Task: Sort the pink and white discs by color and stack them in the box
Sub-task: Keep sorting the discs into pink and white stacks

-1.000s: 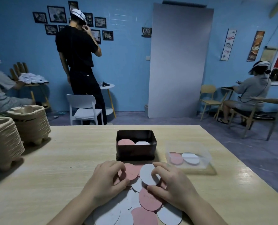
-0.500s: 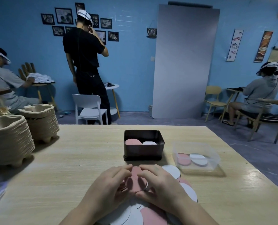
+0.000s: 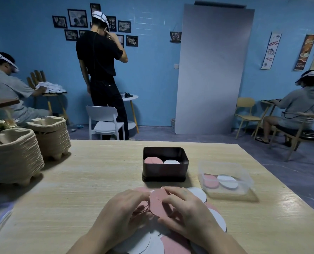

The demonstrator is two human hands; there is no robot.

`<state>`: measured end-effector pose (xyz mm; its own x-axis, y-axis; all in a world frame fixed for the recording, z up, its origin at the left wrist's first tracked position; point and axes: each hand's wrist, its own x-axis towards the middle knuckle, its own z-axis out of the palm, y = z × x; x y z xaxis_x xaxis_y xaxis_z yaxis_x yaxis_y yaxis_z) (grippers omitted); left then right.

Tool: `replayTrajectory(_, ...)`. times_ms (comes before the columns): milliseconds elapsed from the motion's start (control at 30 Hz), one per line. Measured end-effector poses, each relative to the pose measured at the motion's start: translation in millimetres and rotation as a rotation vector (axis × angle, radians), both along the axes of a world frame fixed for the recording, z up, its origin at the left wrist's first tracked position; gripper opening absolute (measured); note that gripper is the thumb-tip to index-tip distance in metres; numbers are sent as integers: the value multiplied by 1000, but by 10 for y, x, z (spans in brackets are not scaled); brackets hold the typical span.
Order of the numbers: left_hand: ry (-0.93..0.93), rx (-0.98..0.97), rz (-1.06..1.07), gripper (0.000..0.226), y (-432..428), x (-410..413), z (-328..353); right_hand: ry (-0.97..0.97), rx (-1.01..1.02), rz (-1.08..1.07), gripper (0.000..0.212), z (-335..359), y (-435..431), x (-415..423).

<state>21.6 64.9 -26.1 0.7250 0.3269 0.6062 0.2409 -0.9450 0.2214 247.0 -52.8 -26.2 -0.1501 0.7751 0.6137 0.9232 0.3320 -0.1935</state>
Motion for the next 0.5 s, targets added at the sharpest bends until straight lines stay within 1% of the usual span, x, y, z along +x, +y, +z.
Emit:
replayTrajectory(67, 36, -16, 93, 33, 45, -47, -17, 1, -10, -32, 36, 9, -24, 33)
replayTrajectory(100, 42, -59, 156, 38, 77, -73, -29, -8, -8, -49, 36, 13, -38, 54)
replayTrajectory(167, 55, -170, 263, 54, 138, -103, -70, -31, -2, -83, 35, 20, -61, 91)
replayTrajectory(233, 131, -232, 323, 67, 158, -92, -97, -37, -14, -104, 36, 23, -64, 102)
replayTrajectory(333, 219, -237, 343, 76, 145, -33, -74, -43, -51, -104, 37, 21, -47, 83)
replayTrajectory(433, 246, -253, 329, 77, 146, -4, -22, -30, -84, -112, 38, 25, -42, 82)
replayTrajectory(500, 250, -253, 324, 75, 137, -1, -4, 24, -100, -141, 40, 30, -58, 105)
